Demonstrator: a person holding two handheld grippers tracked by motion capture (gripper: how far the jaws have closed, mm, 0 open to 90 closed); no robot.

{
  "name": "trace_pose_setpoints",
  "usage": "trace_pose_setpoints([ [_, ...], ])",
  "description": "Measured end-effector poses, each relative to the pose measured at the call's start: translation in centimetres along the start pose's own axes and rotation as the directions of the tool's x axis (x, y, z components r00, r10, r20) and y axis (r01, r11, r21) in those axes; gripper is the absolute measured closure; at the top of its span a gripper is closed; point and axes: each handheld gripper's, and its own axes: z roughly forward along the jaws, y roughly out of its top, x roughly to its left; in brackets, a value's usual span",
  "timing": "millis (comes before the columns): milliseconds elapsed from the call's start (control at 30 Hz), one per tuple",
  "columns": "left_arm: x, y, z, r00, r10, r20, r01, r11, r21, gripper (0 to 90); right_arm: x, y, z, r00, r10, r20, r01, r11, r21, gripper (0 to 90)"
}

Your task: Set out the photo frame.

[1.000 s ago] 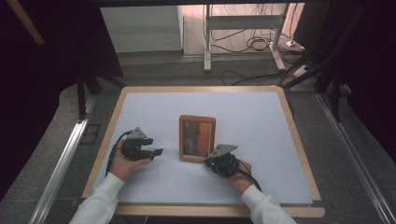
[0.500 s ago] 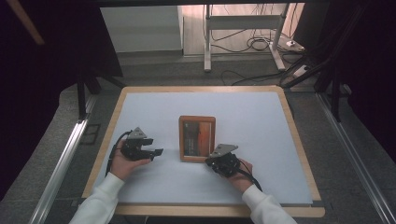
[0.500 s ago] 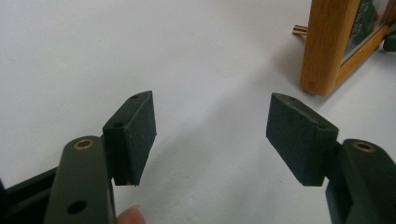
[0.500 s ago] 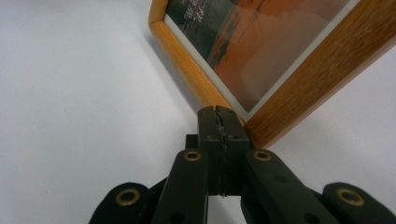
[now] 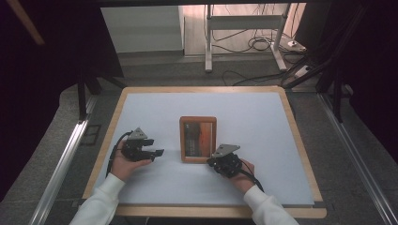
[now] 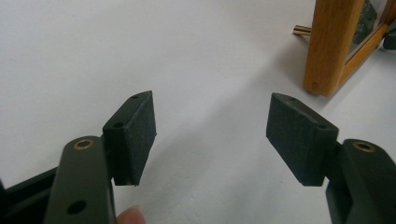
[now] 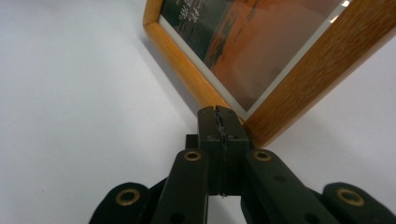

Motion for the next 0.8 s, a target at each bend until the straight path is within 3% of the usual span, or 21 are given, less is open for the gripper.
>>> trace_pose_setpoints([
  [133,0.0,0.0,0.0,1.0000,-0.002,0.001,0.002,1.0000,-0.001,32.4,0.0,-0.1,-0.2,0.9999,0.011,-0.008,-0.012,1.000,-0.014,89.6],
  [467,0.0,0.1,-0.3,1.0000,-0.002,-0.003,0.002,0.9999,-0.013,32.4,0.0,-0.2,-2.5,0.9997,0.015,-0.018,-0.017,0.995,-0.095,88.4],
  [667,-0.3,0.0,-0.5,1.0000,0.001,-0.003,-0.001,0.9998,-0.019,32.4,-0.9,-1.3,-4.7,0.9987,0.044,0.026,-0.040,0.992,-0.120,87.3],
  [800,-0.5,0.0,-0.6,1.0000,0.006,0.003,-0.006,0.9997,-0.025,32.2,-2.4,-2.7,-7.0,0.9925,0.099,0.072,-0.088,0.986,-0.142,82.1],
])
